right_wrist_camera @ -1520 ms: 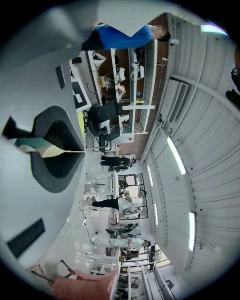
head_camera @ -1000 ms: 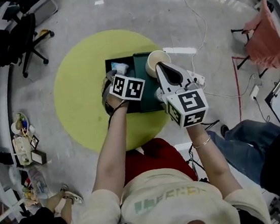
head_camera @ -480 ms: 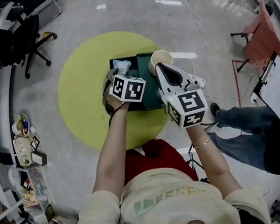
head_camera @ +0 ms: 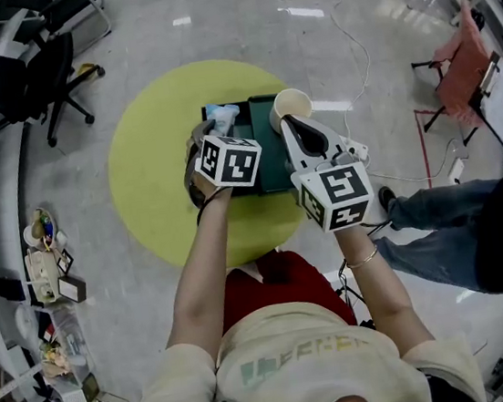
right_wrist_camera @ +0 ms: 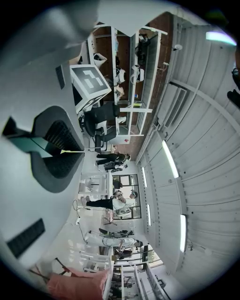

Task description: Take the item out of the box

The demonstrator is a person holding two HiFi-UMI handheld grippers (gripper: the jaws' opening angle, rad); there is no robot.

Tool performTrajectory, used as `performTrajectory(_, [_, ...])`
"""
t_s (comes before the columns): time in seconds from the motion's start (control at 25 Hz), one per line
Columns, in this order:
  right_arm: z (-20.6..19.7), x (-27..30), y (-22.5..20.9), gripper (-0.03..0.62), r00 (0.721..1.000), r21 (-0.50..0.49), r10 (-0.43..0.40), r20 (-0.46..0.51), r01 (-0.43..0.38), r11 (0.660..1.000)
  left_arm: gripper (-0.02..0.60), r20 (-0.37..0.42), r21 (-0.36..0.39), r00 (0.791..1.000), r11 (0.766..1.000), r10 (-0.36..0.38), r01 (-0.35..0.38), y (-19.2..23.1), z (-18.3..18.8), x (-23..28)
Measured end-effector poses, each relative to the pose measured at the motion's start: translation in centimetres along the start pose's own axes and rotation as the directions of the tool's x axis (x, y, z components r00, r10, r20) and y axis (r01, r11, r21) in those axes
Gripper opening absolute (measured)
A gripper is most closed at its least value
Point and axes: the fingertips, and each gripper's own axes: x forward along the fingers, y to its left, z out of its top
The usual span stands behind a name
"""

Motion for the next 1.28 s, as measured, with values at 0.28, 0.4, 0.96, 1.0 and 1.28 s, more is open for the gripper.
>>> performTrajectory(0.28, [0.5, -1.3, 1.5, 0.037, 1.0, -0.006, -0.007, 0.019, 0.007, 1.0, 0.172, 0.068, -0.008, 0.998, 1.0, -0.004, 0.005, 0.4, 0.9, -2.8])
performTrajectory(0.4, [0.6, -1.7, 2.4, 0.037, 1.0, -0.009, -0.008, 0.028, 0.008, 1.0, 0.172, 0.097, -0.014, 0.995, 1.0, -0.009, 0.011, 0.7, 1.0, -4.0])
performTrajectory(0.96, [1.4, -3.3, 5.8, 0.037, 0.998, -0.012, -0.014, 0.059, 0.015, 1.0, 0.172, 0.238, -0.047, 0.97, 0.998, -0.038, 0.051, 2.3, 2.4, -10.1])
performTrajectory(1.0, [1.5, -3.5, 6.2, 0.037, 0.998, -0.012, -0.014, 0.061, 0.015, 1.0, 0.172, 0.248, -0.047, 0.968, 0.997, -0.041, 0.054, 2.4, 2.4, -10.6])
performTrajectory(1.28, [1.7, -4.3, 8.1, 0.037, 0.997, -0.012, -0.022, 0.072, 0.023, 1.0, 0.172, 0.31, -0.055, 0.949, 0.995, -0.062, 0.083, 3.2, 2.4, -13.8])
